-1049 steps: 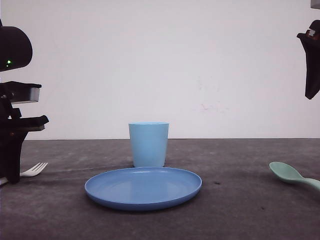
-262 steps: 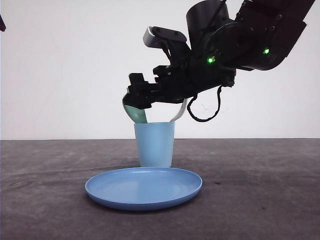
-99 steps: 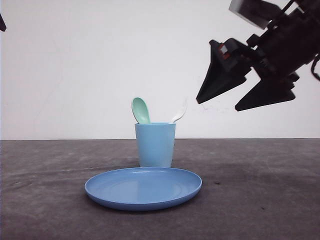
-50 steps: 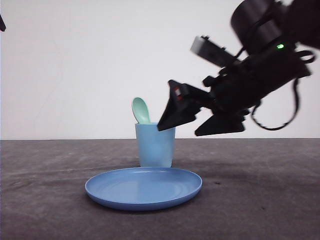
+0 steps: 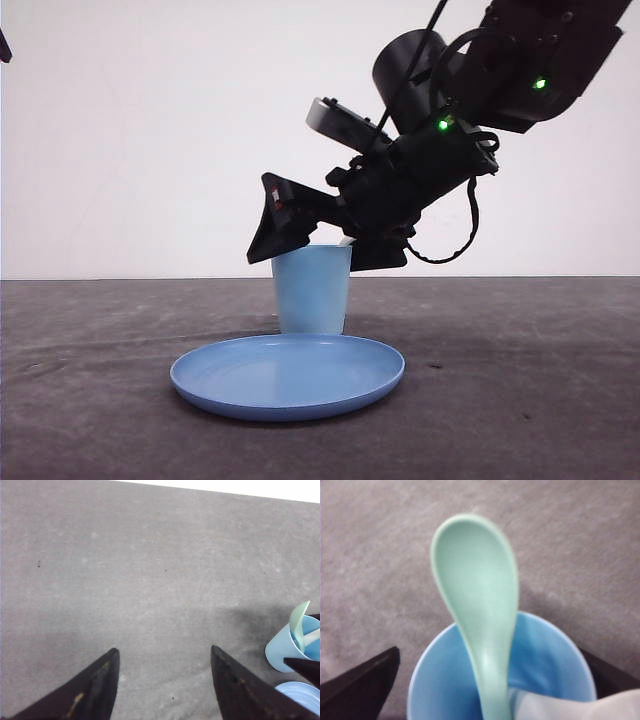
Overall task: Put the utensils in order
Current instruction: 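Lift the cup with the right gripper and set it onto the plate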
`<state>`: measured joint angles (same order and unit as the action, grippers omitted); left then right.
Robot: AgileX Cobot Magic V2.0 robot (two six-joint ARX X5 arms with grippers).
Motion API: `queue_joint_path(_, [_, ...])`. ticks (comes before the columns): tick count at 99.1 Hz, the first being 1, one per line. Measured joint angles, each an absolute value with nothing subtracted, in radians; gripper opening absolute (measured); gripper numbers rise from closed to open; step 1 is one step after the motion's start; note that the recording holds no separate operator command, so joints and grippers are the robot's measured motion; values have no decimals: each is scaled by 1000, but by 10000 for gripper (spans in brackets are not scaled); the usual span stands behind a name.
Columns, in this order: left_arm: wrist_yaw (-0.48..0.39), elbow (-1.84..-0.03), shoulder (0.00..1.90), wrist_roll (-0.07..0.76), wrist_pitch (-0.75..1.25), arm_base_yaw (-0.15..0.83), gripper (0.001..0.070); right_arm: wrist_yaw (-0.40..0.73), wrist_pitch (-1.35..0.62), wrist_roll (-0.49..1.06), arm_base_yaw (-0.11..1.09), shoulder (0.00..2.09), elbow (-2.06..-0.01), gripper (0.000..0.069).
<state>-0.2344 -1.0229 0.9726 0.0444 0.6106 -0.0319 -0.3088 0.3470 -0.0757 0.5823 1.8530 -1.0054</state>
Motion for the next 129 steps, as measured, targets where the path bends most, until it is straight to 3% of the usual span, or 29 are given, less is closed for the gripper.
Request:
queue_joint_path(15, [-235, -1023, 973, 44, 610, -32, 347, -289, 339, -59, 587, 1853, -1005, 676])
queue_joint_path(36, [-235, -1023, 973, 44, 610, -31, 347, -278, 304, -41, 588, 1853, -1005, 527])
queue_joint_path(57, [-235, -1023, 973, 44, 610, -32, 347, -260, 313, -28, 590, 1849, -1005, 485])
queue_joint_path(99, [-234, -1023, 973, 44, 609, -32, 347, -258, 166, -25, 618, 1619, -1005, 469])
queue_joint_path(129, [-234, -1023, 973, 41, 609, -32, 347, -257, 70, -25, 726, 1498, -943, 468])
